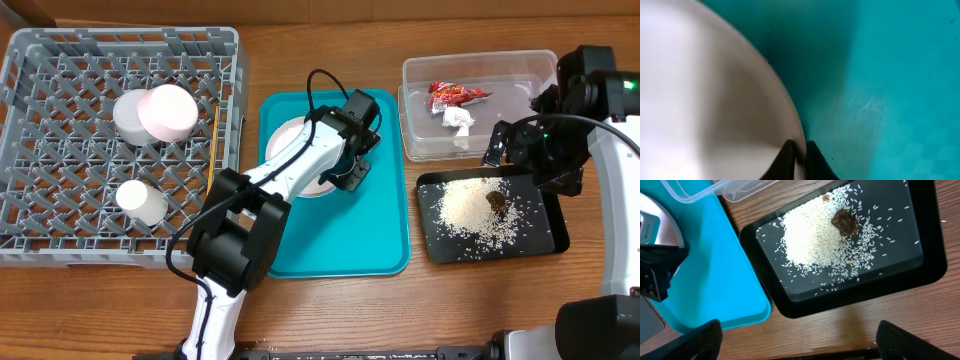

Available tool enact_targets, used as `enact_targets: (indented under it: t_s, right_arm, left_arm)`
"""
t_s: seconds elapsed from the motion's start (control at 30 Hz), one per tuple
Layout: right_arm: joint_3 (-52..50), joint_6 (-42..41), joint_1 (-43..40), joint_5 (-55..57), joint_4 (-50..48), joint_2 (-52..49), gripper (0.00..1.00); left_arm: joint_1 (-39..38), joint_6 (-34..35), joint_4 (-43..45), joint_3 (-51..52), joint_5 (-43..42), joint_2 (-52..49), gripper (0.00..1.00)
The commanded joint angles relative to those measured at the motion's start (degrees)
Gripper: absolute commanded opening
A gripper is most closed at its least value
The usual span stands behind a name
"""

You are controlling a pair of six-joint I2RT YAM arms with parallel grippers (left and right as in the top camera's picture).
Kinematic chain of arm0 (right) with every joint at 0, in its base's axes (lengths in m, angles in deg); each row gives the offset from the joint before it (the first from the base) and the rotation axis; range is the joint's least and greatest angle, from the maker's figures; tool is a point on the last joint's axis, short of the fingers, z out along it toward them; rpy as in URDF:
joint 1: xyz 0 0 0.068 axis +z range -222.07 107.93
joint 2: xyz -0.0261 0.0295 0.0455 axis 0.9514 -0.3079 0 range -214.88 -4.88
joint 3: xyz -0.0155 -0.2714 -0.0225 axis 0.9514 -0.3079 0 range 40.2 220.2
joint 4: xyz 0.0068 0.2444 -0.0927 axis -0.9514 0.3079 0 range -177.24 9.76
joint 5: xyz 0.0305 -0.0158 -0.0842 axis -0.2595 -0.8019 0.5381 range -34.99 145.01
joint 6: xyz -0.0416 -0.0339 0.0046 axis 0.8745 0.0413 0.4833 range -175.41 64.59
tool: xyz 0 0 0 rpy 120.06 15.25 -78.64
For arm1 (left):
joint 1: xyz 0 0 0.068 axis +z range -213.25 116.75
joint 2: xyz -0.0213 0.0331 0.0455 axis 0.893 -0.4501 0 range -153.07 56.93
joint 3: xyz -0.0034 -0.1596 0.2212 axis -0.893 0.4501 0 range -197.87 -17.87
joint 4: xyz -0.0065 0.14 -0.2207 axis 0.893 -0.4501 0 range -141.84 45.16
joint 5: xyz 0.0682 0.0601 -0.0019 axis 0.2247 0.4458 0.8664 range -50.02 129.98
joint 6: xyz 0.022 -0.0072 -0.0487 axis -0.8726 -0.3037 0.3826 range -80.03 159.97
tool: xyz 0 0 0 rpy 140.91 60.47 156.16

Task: Sort waste into correct bins and load items into the dishwasher
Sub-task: 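Grasp the white plate on the teal tray with the left gripper, then stand the white plate upright in the dish rack with the left gripper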

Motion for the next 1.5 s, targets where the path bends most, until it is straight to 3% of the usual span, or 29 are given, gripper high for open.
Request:
enact_targets:
  t_s: [0.0,0.37,0.6,0.8,0.87,1.07,1.2,1.47]
  right_arm:
    - [1.51,-0.61,0.09,0.33,-0.22,0.81,1.00]
    - [1.51,-0.61,0.09,0.33,-0.09,0.81,1.00]
    - [1.51,-0.61,0.09,0.35,-0.07,0.81,1.00]
    - [1.51,-0.61,0.09,0.33,-0.24,0.81,1.00]
    - [1.51,-0.61,0.09,0.33,-0.22,0.81,1.00]
    - [1.51,-0.61,0.09,0.33,-0.20,0.81,1.00]
    - [1.51,-0.61,0.09,0.33,-0.13,0.81,1.00]
    - [1.51,-0.63,0.09,0.33,0.00,0.81,1.00]
  left_arm:
    - [-0.15,2.29,-2.21,-1.64,-0.04,-1.88,0.04]
    - [0.79,7.04,-17.03,-26.05,-0.02,0.02,0.04]
    - [6.34,7.87,-22.99,-35.65,-0.59,3.91,0.04]
    - [15.37,5.57,-24.76,-36.22,-8.55,7.89,0.04]
    - [20.46,1.95,-25.22,-36.20,-17.29,8.07,0.04]
    - [29.18,-2.32,-26.01,-34.38,-31.26,8.02,0.04]
    - [32.94,-4.68,-25.92,-32.65,-36.54,8.02,0.04]
    - [37.59,-6.40,-24.24,-26.40,-39.23,8.02,0.04]
